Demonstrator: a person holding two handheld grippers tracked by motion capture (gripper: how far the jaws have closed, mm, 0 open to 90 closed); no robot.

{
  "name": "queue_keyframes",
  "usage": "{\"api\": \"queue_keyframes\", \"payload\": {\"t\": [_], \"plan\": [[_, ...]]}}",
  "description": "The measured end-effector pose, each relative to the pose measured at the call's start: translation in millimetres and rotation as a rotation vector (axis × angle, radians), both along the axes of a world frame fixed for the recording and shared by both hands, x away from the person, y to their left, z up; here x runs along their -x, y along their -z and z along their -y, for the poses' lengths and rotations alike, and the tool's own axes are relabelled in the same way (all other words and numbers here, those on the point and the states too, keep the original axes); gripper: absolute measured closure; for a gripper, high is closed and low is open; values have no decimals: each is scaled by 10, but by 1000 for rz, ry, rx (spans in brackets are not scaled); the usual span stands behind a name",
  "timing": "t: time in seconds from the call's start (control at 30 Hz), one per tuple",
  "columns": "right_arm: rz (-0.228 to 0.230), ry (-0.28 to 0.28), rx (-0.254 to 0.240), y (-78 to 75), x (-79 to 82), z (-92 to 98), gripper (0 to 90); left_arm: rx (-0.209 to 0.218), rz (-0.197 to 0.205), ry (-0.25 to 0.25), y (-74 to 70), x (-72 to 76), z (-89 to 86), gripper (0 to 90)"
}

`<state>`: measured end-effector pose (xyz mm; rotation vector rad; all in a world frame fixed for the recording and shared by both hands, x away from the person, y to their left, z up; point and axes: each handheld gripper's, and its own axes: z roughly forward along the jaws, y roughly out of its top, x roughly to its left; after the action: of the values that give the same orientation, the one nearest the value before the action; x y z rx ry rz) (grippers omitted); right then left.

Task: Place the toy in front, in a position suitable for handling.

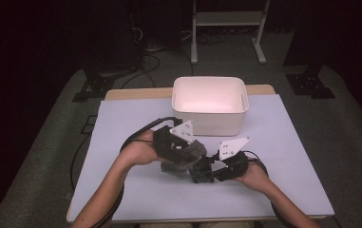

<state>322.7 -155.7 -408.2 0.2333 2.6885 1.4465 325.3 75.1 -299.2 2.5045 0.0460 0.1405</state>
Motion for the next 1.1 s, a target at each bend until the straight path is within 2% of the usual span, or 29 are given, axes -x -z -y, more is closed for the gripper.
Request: {"api": "queue_keyframes", "payload": {"t": [0.1,0.23,0.33,0.47,0.57,0.63,0.67,0.73,0.8,1.0,1.1], "plan": [[-9,10,-3,0,-7,10,554,4,-33,-24,152,-21,-107,714],[-4,8,8,-13,-4,-25,555,58,-64,-33,244,-40,-199,710],[-8,6,20,-31,-16,-63,555,52,-61,-39,235,-44,-228,711],[4,-2,28,-60,-28,-174,556,84,-62,-31,163,-26,-261,711],[18,-16,27,-95,-35,-296,558,52,-39,-38,125,-13,-287,711],[19,-20,10,-142,-62,-334,565,42,-35,-57,126,-20,-321,712],[23,-21,15,-151,-65,-346,564,53,-39,-64,136,-17,-338,711],[26,-22,20,-155,-63,-351,564,66,-42,-63,148,-15,-339,712],[42,-20,53,-191,-35,-340,564,89,-50,-52,175,-19,-304,711],[59,-9,61,-235,3,-241,573,101,-60,-34,230,-40,-231,707],[61,-5,60,-225,17,-168,573,108,-81,-31,312,-48,-171,705]]}}
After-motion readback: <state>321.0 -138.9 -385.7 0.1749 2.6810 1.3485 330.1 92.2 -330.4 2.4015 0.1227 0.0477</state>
